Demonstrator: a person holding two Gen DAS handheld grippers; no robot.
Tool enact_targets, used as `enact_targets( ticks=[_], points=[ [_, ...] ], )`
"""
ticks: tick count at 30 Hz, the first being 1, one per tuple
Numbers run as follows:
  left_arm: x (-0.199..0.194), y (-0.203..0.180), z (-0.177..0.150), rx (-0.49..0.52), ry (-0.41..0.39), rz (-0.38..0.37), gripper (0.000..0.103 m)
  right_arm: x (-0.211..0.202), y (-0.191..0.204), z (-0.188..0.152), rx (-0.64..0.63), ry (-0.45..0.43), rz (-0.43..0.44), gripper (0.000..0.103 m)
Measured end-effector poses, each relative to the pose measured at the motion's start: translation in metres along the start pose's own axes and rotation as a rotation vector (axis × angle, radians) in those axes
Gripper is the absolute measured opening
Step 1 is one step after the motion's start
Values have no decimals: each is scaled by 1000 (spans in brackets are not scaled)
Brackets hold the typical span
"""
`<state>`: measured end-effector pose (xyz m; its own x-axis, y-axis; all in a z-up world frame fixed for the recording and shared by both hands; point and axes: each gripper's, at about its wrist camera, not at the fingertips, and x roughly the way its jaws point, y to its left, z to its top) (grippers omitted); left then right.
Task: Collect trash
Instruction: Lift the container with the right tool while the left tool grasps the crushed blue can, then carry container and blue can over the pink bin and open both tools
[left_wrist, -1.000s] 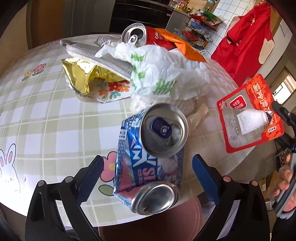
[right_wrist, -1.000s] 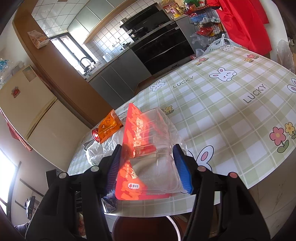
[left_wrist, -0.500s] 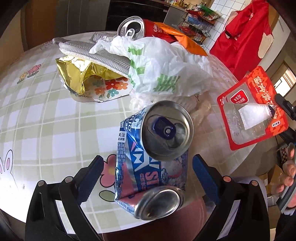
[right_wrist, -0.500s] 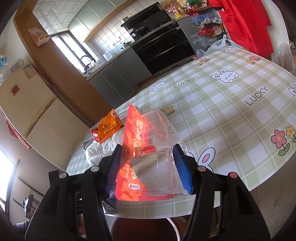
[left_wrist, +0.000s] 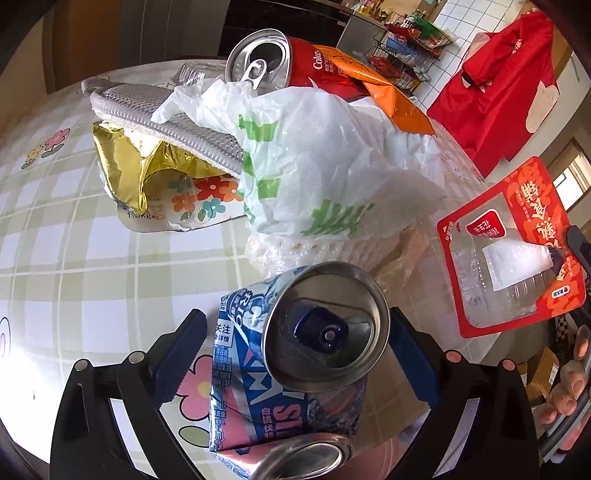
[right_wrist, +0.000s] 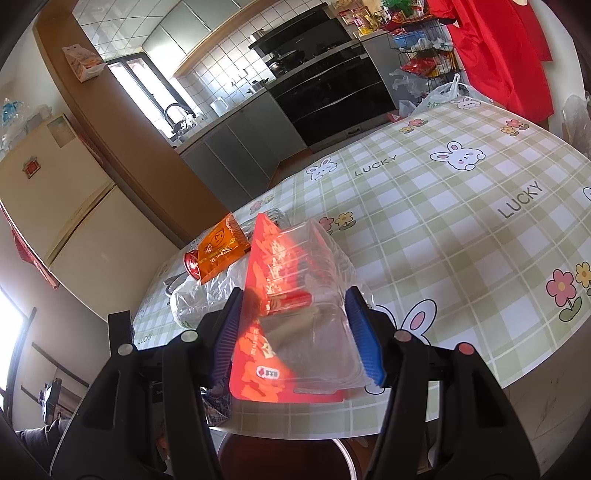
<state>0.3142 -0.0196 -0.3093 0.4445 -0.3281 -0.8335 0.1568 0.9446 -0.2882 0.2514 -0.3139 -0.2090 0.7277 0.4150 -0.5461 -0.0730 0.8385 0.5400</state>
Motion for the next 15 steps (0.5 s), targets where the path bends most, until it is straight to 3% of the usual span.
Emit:
enact_targets(
  ticks=[4,6,15],
  points=[
    [3,-6,2,14,8,31,89,0,0,0,-3,1,-2,57],
    [4,-11,3,13,16,66,73,0,0,0,-1,0,-4,57],
    [-21,-21,5,41,-21,128,70,-3,7,-2,-10,7,-19,56]
  ],
)
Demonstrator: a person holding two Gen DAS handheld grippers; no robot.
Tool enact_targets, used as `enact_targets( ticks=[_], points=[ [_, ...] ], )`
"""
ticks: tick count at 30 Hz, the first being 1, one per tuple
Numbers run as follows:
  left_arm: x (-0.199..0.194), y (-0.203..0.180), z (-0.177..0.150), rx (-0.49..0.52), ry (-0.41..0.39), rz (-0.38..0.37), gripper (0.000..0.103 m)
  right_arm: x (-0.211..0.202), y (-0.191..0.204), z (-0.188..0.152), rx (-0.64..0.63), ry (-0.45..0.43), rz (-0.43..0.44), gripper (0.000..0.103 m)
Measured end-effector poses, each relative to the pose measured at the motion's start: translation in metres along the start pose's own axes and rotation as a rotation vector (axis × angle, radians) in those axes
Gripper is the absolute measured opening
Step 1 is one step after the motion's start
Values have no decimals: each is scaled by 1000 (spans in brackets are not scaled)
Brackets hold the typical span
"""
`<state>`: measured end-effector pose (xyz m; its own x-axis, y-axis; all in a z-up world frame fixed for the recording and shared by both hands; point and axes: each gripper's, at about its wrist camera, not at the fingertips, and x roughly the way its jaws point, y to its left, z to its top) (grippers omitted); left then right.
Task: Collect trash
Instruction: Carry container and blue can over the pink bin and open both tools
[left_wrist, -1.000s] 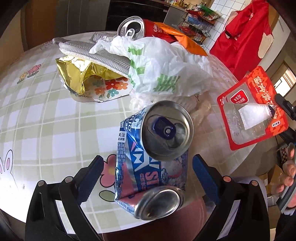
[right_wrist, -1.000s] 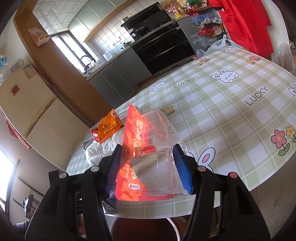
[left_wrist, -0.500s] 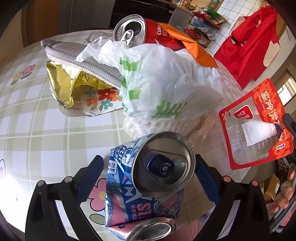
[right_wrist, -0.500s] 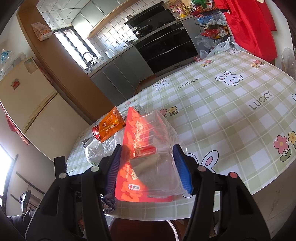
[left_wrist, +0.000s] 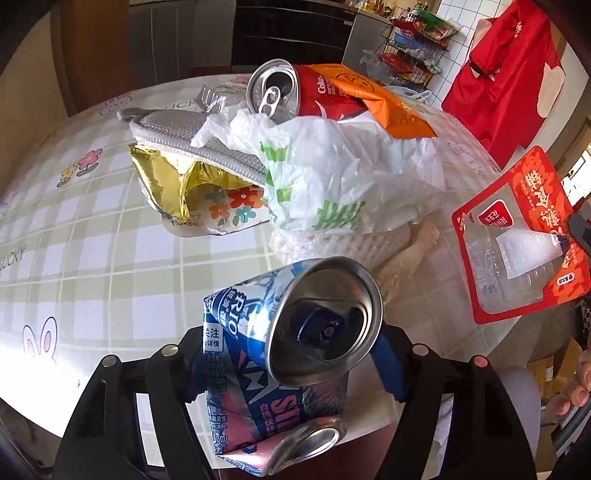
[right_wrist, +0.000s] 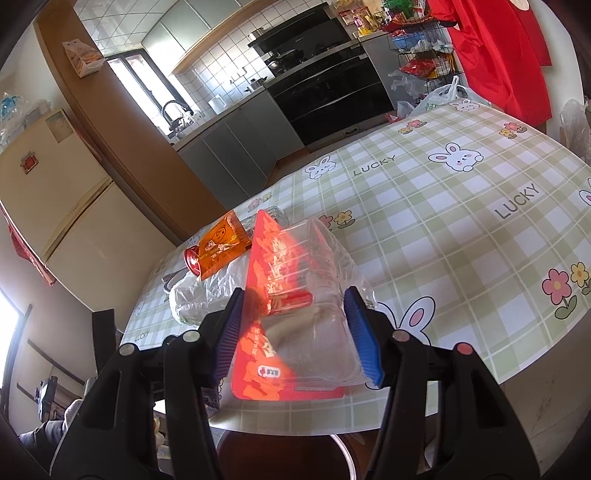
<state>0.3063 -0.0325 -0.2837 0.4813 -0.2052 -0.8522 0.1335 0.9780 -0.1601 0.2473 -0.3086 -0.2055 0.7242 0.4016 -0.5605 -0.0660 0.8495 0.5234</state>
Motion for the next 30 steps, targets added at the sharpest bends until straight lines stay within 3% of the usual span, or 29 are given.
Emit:
enact_targets(
  ticks=[19,25,30],
  points=[
    [-114,25,-21,-75,-256,-5,68,-43,48,-7,-55,0,65,55],
    [-166,34,-33,-87,-357,-13,68,-52,74,-29,-68,109,155,55],
    [-200,43,-49,-114,-405,-28,68,-46,100,-63,-83,254,214,56]
  ],
)
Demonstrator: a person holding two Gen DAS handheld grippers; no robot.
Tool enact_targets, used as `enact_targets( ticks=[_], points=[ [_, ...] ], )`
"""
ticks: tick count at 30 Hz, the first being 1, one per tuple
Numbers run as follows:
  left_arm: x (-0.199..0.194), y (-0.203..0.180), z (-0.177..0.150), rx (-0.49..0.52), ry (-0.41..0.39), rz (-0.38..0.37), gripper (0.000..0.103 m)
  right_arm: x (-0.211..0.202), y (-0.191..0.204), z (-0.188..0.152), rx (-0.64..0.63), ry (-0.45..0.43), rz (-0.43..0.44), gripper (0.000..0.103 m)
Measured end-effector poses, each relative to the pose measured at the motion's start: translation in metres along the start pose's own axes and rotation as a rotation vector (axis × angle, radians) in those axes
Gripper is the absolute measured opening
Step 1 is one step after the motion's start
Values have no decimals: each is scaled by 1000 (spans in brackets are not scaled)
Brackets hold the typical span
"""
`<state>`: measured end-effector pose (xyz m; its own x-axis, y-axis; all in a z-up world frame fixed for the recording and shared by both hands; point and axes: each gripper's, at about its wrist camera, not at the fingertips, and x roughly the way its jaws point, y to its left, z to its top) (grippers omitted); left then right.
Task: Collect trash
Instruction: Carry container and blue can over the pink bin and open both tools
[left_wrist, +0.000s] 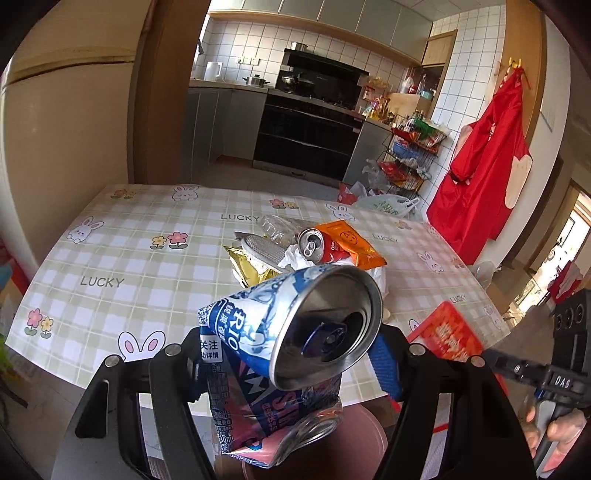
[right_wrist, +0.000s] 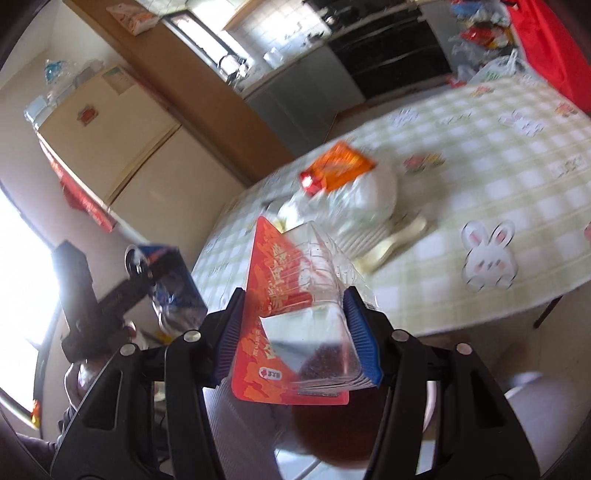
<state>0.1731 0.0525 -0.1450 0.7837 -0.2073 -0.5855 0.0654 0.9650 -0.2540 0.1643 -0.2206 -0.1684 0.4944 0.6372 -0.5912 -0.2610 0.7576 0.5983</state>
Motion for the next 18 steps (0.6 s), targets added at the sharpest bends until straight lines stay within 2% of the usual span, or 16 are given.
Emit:
enact_targets(
  ticks=[2,3,5,6,10,12,15,18],
  points=[
    [-13,4,-3,-13,-13,-5,68,9,9,-11,-15,54,-9,60],
    [-17,6,-4,-19,-18,-8,68,12,10,-15,-15,75,-22,65],
    [-25,9,-8,-30,-21,-13,68,14,12,-20,-8,80,-46,77],
    [-29,11,-9,-34,-22,-16,68,13,14,-20,-5,76,-46,78],
    [-41,12,-14,-32,-26,-31,68,-2,26,-12,-37,18,-64,80],
    [-46,11,-15,-35,-26,-44,68,-9,32,-5,-73,-16,-112,92],
    [-52,5,-17,-24,-25,-65,68,-23,43,3,-153,-78,-194,97],
    [-54,-6,-22,0,-11,-87,68,-36,50,10,-216,-136,-265,97]
  ],
)
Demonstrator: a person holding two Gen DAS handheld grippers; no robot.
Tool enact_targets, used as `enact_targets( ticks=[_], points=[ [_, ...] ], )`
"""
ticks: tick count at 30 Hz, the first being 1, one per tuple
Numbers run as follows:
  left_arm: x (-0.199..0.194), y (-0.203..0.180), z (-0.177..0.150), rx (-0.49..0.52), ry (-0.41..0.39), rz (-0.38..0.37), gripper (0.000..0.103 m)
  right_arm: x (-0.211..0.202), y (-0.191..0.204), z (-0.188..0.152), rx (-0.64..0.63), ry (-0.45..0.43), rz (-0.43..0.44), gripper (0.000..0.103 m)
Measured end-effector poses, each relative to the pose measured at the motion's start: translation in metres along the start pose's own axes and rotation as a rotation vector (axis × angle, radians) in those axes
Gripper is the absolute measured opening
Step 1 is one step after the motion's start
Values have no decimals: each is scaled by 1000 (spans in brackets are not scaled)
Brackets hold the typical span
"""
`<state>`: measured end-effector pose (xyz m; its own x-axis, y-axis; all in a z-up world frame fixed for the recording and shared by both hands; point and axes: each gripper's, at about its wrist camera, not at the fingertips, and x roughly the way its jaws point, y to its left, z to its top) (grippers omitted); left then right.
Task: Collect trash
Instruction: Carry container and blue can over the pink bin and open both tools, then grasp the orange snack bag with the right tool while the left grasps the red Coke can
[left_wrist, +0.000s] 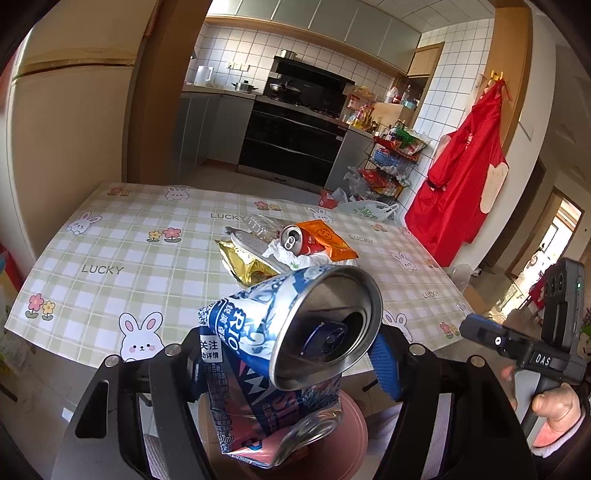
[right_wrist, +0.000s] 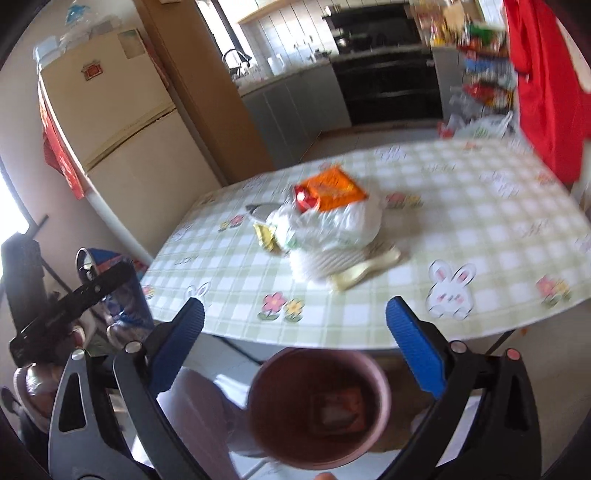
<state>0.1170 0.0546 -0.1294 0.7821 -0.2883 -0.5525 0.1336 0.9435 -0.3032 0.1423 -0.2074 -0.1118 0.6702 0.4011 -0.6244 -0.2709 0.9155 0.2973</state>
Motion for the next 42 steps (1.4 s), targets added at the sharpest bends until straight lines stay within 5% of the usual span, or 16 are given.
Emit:
enact_targets(
  ticks=[15,18,20,32,42],
  points=[
    [56,-50,-45,100,217,-108,68,-23,-39,8,37,-89,-75,97],
    [59,-57,-47,108,224,-124,86,-23,-43,7,45,-93,-75,97],
    [57,-59,-44,107,208,-129,89,-24,-44,7,47,-96,-77,97],
    [34,-20,-23,60,83,28,96,-22,-39,6,14,-92,-120,97],
    [31,13,-16,32,74,132,97,0,-36,-2,-34,-26,-163,97]
  ],
)
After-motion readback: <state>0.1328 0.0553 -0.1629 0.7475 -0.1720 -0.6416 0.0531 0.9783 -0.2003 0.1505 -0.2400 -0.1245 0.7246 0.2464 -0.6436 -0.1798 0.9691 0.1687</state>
